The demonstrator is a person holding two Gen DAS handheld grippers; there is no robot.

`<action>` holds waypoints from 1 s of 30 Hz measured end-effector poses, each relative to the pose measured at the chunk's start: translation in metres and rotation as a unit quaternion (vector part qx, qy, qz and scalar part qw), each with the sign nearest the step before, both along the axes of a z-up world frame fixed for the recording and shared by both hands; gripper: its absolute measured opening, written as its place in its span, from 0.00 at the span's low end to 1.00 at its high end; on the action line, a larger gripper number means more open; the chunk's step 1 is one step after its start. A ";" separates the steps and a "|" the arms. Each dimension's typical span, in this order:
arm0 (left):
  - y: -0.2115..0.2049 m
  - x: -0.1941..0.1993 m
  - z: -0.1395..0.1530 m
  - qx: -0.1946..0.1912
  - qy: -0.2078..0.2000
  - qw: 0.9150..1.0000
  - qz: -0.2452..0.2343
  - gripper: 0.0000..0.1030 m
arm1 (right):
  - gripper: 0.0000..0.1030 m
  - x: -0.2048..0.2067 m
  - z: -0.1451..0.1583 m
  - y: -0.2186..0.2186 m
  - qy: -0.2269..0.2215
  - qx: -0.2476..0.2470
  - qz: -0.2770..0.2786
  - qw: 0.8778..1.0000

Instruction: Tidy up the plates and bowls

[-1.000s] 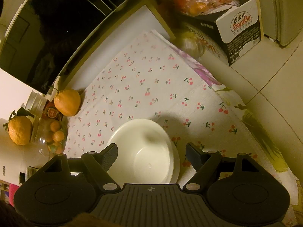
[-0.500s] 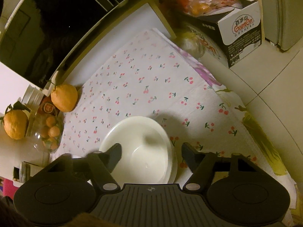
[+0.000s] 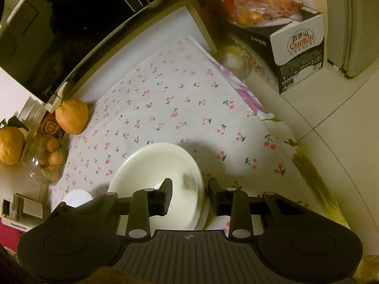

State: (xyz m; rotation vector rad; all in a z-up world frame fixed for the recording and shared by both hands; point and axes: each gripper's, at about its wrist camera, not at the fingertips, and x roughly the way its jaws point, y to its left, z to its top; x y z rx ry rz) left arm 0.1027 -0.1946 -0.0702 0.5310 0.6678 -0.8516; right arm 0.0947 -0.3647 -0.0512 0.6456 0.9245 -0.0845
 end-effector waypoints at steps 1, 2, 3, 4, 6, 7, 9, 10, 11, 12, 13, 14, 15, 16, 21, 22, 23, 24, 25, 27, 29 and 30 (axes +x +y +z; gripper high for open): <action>0.000 0.000 0.001 -0.001 -0.002 1.000 0.000 0.92 | 0.31 0.000 0.001 0.001 -0.003 -0.004 0.002 1.000; 0.000 -0.001 0.002 -0.003 -0.004 1.000 0.001 0.92 | 0.31 0.000 0.003 0.001 -0.006 -0.006 0.003 1.000; 0.001 -0.002 0.003 -0.005 -0.005 1.000 0.001 0.92 | 0.31 0.000 0.004 0.002 -0.009 -0.009 0.005 1.000; 0.001 -0.003 0.005 -0.007 -0.007 1.000 0.002 0.92 | 0.31 -0.001 0.006 0.003 -0.012 -0.012 0.006 1.000; 0.003 -0.005 0.007 -0.010 -0.010 1.000 0.004 0.92 | 0.31 -0.002 0.010 0.004 -0.018 -0.017 0.008 1.000; 0.003 -0.005 0.009 -0.011 -0.013 1.000 0.004 0.92 | 0.31 -0.003 0.013 0.005 -0.022 -0.019 0.010 1.000; 0.006 -0.006 0.013 -0.014 -0.016 1.000 0.006 0.92 | 0.31 -0.005 0.017 0.006 -0.029 -0.020 0.011 0.999; 0.007 -0.007 0.015 -0.014 -0.018 1.000 0.008 0.92 | 0.31 -0.006 0.020 0.006 -0.032 -0.017 0.010 0.999; 0.008 -0.008 0.018 -0.013 -0.021 1.000 0.011 0.92 | 0.31 -0.005 0.022 0.006 -0.034 -0.014 0.010 0.999; 0.009 -0.008 0.020 -0.013 -0.023 1.000 0.012 0.92 | 0.31 -0.005 0.024 0.007 -0.035 -0.012 0.011 0.999; 0.011 -0.008 0.022 -0.013 -0.024 1.000 0.013 0.92 | 0.31 -0.004 0.026 0.009 -0.036 -0.010 0.012 0.999; 0.014 -0.009 0.026 -0.013 -0.026 0.999 0.014 0.92 | 0.31 -0.004 0.028 0.011 -0.037 -0.010 0.014 0.999; 0.016 -0.011 0.028 -0.013 -0.028 0.999 0.015 0.92 | 0.31 -0.003 0.030 0.014 -0.037 -0.010 0.017 0.999; 0.019 -0.012 0.032 -0.012 -0.031 0.999 0.017 0.91 | 0.31 -0.003 0.032 0.017 -0.038 -0.010 0.020 0.999; 0.036 -0.016 0.046 -0.002 -0.048 0.999 0.026 0.91 | 0.31 -0.001 0.047 0.036 -0.047 0.002 0.033 0.998; 0.041 -0.017 0.049 -0.001 -0.049 0.998 0.029 0.91 | 0.31 -0.001 0.050 0.040 -0.050 0.003 0.037 0.998; 0.046 -0.019 0.051 -0.001 -0.049 0.998 0.032 0.91 | 0.31 -0.001 0.053 0.044 -0.052 0.003 0.041 0.998; 0.050 -0.020 0.052 -0.002 -0.049 0.998 0.035 0.91 | 0.31 -0.001 0.056 0.049 -0.054 0.004 0.045 0.997; 0.055 -0.022 0.054 -0.004 -0.049 0.998 0.039 0.91 | 0.31 -0.002 0.059 0.054 -0.056 0.006 0.049 0.997; 0.064 -0.025 0.054 -0.007 -0.049 0.998 0.047 0.91 | 0.31 -0.002 0.063 0.062 -0.057 0.009 0.055 0.997; 0.074 -0.028 0.054 -0.008 -0.047 0.997 0.055 0.91 | 0.31 -0.003 0.065 0.072 -0.058 0.014 0.061 0.996; 0.076 -0.027 0.054 -0.008 -0.047 0.997 0.057 0.91 | 0.31 -0.003 0.066 0.077 -0.059 0.016 0.065 0.996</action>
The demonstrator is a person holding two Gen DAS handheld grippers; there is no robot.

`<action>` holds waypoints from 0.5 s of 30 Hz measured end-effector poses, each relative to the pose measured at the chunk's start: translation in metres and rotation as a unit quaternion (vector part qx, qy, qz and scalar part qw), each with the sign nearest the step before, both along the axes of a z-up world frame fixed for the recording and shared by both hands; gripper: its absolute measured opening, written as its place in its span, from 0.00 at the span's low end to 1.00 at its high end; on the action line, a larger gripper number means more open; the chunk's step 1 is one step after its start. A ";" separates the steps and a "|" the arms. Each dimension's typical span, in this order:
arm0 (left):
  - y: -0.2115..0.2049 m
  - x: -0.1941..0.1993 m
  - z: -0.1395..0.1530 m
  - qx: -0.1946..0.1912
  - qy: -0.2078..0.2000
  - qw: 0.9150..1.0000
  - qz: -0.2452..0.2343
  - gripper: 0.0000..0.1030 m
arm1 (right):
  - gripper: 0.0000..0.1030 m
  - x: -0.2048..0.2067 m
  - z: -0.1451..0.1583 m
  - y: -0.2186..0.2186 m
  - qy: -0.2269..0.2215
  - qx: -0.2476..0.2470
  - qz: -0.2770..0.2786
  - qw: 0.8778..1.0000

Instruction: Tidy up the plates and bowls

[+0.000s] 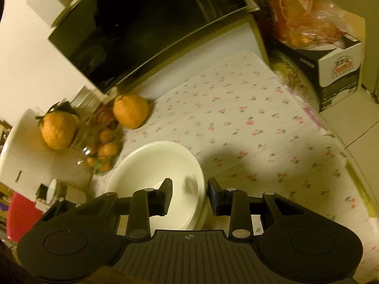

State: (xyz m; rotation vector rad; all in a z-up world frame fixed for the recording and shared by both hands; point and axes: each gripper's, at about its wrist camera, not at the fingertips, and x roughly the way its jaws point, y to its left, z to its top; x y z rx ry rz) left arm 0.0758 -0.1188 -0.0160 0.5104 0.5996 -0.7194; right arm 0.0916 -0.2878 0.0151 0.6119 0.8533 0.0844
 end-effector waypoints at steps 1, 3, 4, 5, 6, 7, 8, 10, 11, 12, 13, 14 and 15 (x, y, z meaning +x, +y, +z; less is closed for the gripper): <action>0.004 -0.001 0.000 0.000 0.001 1.000 0.002 0.91 | 0.31 -0.001 0.001 0.004 0.000 0.001 0.004 1.000; 0.013 -0.005 -0.002 0.000 0.003 1.000 0.008 0.91 | 0.31 -0.001 0.000 0.013 0.000 0.003 0.011 1.000; 0.017 -0.006 -0.002 -0.001 0.004 1.000 0.011 0.91 | 0.31 0.000 0.000 0.018 0.000 0.002 0.014 1.000; 0.020 -0.007 -0.002 -0.002 0.006 1.000 0.014 0.91 | 0.31 0.000 -0.001 0.022 0.000 0.002 0.017 1.000; 0.023 -0.007 -0.002 -0.003 0.008 1.000 0.017 0.91 | 0.31 0.000 -0.001 0.026 0.000 0.000 0.021 1.000; 0.026 -0.008 -0.003 -0.005 0.011 1.000 0.020 0.91 | 0.31 0.000 -0.003 0.031 0.000 -0.002 0.024 1.000; 0.030 -0.008 -0.004 -0.006 0.014 1.000 0.022 0.91 | 0.31 0.000 -0.004 0.034 0.001 -0.004 0.028 1.000; 0.034 -0.007 -0.007 -0.007 0.021 0.999 0.024 0.91 | 0.31 -0.002 -0.009 0.041 0.001 -0.005 0.034 0.999; 0.037 -0.007 -0.009 -0.007 0.024 0.999 0.025 0.91 | 0.31 -0.003 -0.011 0.044 0.003 -0.003 0.036 0.999; 0.038 -0.006 -0.009 -0.007 0.028 0.999 0.025 0.92 | 0.31 -0.002 -0.014 0.047 0.008 -0.003 0.038 0.999; 0.041 -0.008 -0.011 -0.008 0.032 0.999 0.026 0.92 | 0.31 -0.001 -0.015 0.049 0.014 -0.003 0.041 0.999; 0.042 -0.007 -0.013 -0.008 0.037 0.999 0.029 0.91 | 0.31 -0.001 -0.017 0.050 0.016 -0.003 0.043 0.999; 0.045 -0.008 -0.014 -0.009 0.041 0.999 0.032 0.92 | 0.31 -0.001 -0.017 0.051 0.016 -0.003 0.045 0.999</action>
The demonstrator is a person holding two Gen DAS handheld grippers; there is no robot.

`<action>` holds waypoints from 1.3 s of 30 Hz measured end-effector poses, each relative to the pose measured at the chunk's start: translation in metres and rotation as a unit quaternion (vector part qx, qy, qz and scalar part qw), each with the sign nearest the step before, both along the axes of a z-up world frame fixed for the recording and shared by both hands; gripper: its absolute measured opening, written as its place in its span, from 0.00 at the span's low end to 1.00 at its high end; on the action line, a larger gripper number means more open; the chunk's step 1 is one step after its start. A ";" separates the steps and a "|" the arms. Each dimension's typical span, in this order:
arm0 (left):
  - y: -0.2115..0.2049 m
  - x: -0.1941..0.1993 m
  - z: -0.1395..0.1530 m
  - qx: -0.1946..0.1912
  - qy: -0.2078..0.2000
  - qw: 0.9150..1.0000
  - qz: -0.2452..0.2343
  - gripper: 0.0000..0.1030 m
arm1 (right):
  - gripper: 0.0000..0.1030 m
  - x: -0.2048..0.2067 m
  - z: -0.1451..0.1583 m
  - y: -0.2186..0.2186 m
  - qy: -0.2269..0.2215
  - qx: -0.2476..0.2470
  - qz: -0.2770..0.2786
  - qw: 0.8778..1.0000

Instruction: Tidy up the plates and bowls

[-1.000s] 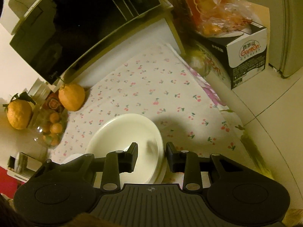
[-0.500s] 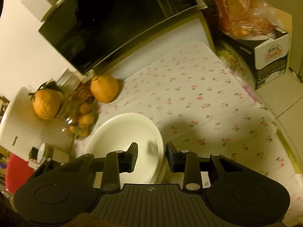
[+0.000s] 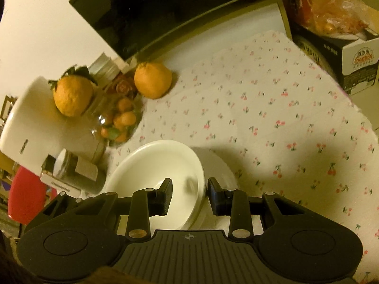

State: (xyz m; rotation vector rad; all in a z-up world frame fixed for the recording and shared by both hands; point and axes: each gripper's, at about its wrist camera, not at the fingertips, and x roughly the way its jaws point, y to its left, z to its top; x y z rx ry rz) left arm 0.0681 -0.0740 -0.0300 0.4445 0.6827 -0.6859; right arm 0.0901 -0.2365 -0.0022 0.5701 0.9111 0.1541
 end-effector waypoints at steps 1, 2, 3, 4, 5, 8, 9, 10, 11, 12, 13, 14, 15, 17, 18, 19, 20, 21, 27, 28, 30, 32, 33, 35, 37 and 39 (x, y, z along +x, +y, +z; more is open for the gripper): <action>0.001 0.000 -0.002 -0.001 0.006 1.000 0.004 0.92 | 0.31 -0.001 -0.001 0.001 0.000 -0.001 0.002 1.000; 0.002 0.000 -0.003 -0.002 0.011 1.000 0.006 0.91 | 0.31 -0.001 -0.002 0.003 0.001 -0.003 0.005 1.000; 0.002 0.000 -0.004 -0.002 0.013 1.000 0.007 0.91 | 0.31 -0.001 -0.003 0.004 0.001 -0.004 0.006 1.000; 0.002 0.000 -0.004 -0.001 0.013 1.000 0.008 0.91 | 0.31 -0.002 -0.004 0.005 0.002 -0.005 0.007 1.000; 0.002 -0.001 -0.005 0.001 0.013 1.000 0.008 0.91 | 0.31 -0.002 -0.005 0.005 0.002 -0.005 0.008 1.000; 0.002 0.001 -0.007 0.005 0.018 1.000 0.010 0.91 | 0.31 -0.001 -0.010 0.008 0.006 -0.005 0.009 1.000; 0.002 0.001 -0.008 0.007 0.019 1.000 0.011 0.91 | 0.31 0.000 -0.012 0.008 0.007 -0.006 0.009 1.000; 0.002 0.002 -0.009 0.008 0.021 1.000 0.012 0.91 | 0.31 0.001 -0.013 0.009 0.007 -0.006 0.009 1.000; 0.002 0.003 -0.010 0.009 0.022 1.000 0.013 0.91 | 0.31 0.002 -0.013 0.009 0.006 -0.006 0.009 1.000; 0.002 0.005 -0.012 0.012 0.024 1.000 0.015 0.91 | 0.31 0.003 -0.014 0.010 0.006 -0.006 0.009 1.000; 0.002 0.006 -0.013 0.015 0.025 0.999 0.017 0.91 | 0.31 0.004 -0.015 0.010 0.005 -0.004 0.008 1.000; 0.003 0.008 -0.014 0.018 0.024 0.999 0.019 0.91 | 0.31 0.005 -0.015 0.010 0.003 -0.002 0.007 1.000; 0.003 0.008 -0.015 0.020 0.025 0.999 0.021 0.92 | 0.31 0.006 -0.016 0.010 0.003 0.000 0.007 1.000; 0.004 0.010 -0.016 0.020 0.026 0.999 0.024 0.92 | 0.32 0.007 -0.016 0.012 0.001 0.001 0.008 1.000; 0.005 0.011 -0.016 0.018 0.028 0.999 0.027 0.91 | 0.32 0.008 -0.016 0.012 0.000 0.001 0.008 1.000; 0.006 0.012 -0.016 0.017 0.030 0.999 0.028 0.91 | 0.33 0.009 -0.016 0.013 0.001 0.002 0.008 1.000; 0.005 0.012 -0.016 0.018 0.029 0.999 0.028 0.91 | 0.33 0.010 -0.016 0.013 0.001 0.003 0.007 1.000; 0.005 0.012 -0.016 0.019 0.028 0.999 0.028 0.92 | 0.33 0.010 -0.016 0.013 0.003 0.005 0.005 1.000; 0.005 0.013 -0.017 0.018 0.033 0.999 0.031 0.93 | 0.34 0.012 -0.018 0.008 0.008 0.023 -0.003 1.000; 0.005 0.013 -0.017 0.018 0.035 0.999 0.032 0.96 | 0.34 0.012 -0.019 0.007 0.011 0.028 -0.004 1.000; 0.005 0.014 -0.016 0.016 0.035 0.999 0.035 0.98 | 0.39 0.013 -0.020 0.006 0.018 0.035 -0.007 0.999; 0.006 0.015 -0.015 0.014 0.038 0.998 0.038 0.99 | 0.49 0.013 -0.021 0.004 0.021 0.044 -0.009 0.999; 0.006 0.016 -0.015 0.013 0.039 0.998 0.039 1.00 | 0.52 0.013 -0.021 0.003 0.021 0.044 -0.010 0.999; 0.007 0.017 -0.015 0.012 0.041 0.998 0.043 1.00 | 0.55 0.013 -0.020 0.002 0.019 0.042 -0.010 0.999; 0.008 0.017 -0.016 0.012 0.044 0.998 0.046 1.00 | 0.58 0.012 -0.020 0.001 0.017 0.042 -0.010 0.999; 0.010 0.017 -0.015 0.010 0.047 0.998 0.048 1.00 | 0.64 0.012 -0.019 0.000 0.014 0.041 -0.011 0.999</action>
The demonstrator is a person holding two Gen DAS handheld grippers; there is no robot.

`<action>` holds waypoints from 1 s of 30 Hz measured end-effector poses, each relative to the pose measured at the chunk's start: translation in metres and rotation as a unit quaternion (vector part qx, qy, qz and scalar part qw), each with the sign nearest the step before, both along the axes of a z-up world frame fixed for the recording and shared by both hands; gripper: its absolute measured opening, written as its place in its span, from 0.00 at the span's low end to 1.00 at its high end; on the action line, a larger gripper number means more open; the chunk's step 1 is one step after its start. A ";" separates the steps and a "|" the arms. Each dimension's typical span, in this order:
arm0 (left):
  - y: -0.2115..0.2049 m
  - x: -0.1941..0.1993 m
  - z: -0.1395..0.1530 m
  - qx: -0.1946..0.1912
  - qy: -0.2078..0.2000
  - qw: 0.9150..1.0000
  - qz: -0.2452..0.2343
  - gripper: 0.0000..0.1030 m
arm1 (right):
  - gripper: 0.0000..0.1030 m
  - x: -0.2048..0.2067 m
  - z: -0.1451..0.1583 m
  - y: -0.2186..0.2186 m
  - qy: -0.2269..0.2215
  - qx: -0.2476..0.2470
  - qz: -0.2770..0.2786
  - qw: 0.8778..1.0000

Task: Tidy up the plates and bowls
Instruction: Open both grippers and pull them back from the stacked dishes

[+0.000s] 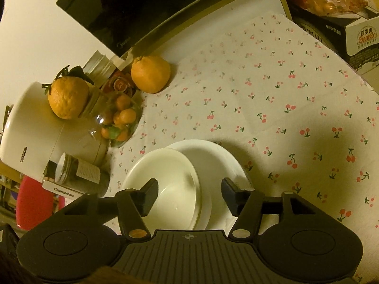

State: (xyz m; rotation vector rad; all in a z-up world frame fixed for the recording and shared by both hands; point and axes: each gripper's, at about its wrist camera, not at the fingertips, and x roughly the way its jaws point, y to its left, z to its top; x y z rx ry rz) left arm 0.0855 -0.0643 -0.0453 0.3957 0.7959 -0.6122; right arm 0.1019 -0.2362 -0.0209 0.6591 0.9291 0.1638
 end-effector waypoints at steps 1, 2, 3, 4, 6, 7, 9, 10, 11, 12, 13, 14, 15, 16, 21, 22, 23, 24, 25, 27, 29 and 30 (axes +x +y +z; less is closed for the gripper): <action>0.001 0.000 0.000 -0.002 0.002 1.000 0.001 1.00 | 0.66 0.000 0.001 -0.001 -0.002 -0.002 -0.001 1.000; 0.001 0.000 0.001 -0.003 0.003 1.000 0.003 1.00 | 0.69 -0.001 0.002 -0.001 -0.003 -0.005 -0.003 1.000; 0.001 -0.001 0.002 -0.003 0.003 1.000 0.004 1.00 | 0.70 -0.001 0.003 -0.002 -0.005 -0.008 -0.005 1.000; 0.002 -0.002 0.002 -0.003 0.003 1.000 0.006 1.00 | 0.71 -0.002 0.004 -0.002 -0.008 -0.011 -0.007 1.000; 0.003 -0.003 0.004 -0.004 0.003 1.000 0.008 1.00 | 0.72 -0.004 0.006 -0.005 -0.012 -0.012 -0.014 1.000; 0.003 -0.005 0.005 -0.006 0.003 1.000 0.008 1.00 | 0.72 -0.005 0.007 -0.007 -0.014 -0.010 -0.017 1.000; 0.005 -0.009 0.007 -0.009 0.004 1.000 0.009 1.00 | 0.78 -0.008 0.010 -0.012 -0.016 -0.010 -0.025 1.000; 0.007 -0.011 0.008 -0.012 0.006 1.000 0.009 1.00 | 0.78 -0.010 0.011 -0.014 -0.017 -0.013 -0.029 0.999; 0.008 -0.014 0.009 -0.015 0.008 1.000 0.009 1.00 | 0.78 -0.011 0.012 -0.016 -0.017 -0.017 -0.033 0.999; 0.010 -0.016 0.010 -0.017 0.011 1.000 0.010 1.00 | 0.78 -0.014 0.013 -0.018 -0.016 -0.022 -0.037 0.999; 0.012 -0.019 0.011 -0.020 0.014 1.000 0.010 1.00 | 0.78 -0.016 0.013 -0.020 -0.014 -0.026 -0.041 0.999; 0.014 -0.021 0.012 -0.024 0.016 1.000 0.011 1.00 | 0.78 -0.020 0.014 -0.022 -0.013 -0.029 -0.044 0.999; 0.015 -0.022 0.013 -0.027 0.017 0.999 0.014 1.00 | 0.78 -0.023 0.014 -0.024 -0.012 -0.031 -0.047 0.998; 0.017 -0.025 0.015 -0.032 0.019 0.999 0.018 1.00 | 0.78 -0.026 0.015 -0.026 -0.010 -0.034 -0.050 0.998; 0.028 -0.034 0.029 -0.054 0.023 0.995 0.076 1.00 | 0.78 -0.045 0.022 -0.033 -0.005 -0.052 -0.062 0.997; 0.030 -0.037 0.032 -0.054 0.022 0.994 0.096 1.00 | 0.78 -0.050 0.026 -0.033 -0.013 -0.060 -0.064 0.996; 0.032 -0.040 0.034 -0.056 0.025 0.992 0.107 1.00 | 0.78 -0.056 0.030 -0.033 -0.027 -0.066 -0.070 0.995; 0.033 -0.043 0.036 -0.061 0.029 0.992 0.111 1.00 | 0.78 -0.062 0.035 -0.034 -0.042 -0.072 -0.075 0.994; 0.034 -0.046 0.037 -0.064 0.032 0.991 0.116 1.00 | 0.78 -0.067 0.040 -0.034 -0.057 -0.074 -0.079 0.992; 0.035 -0.052 0.039 -0.063 0.038 0.989 0.132 1.00 | 0.78 -0.072 0.046 -0.035 -0.071 -0.075 -0.080 0.991; 0.035 -0.058 0.039 -0.058 0.039 0.986 0.150 1.00 | 0.79 -0.077 0.051 -0.033 -0.080 -0.079 -0.076 0.991; 0.036 -0.062 0.040 -0.055 0.038 0.985 0.159 1.00 | 0.79 -0.079 0.052 -0.032 -0.084 -0.083 -0.071 0.990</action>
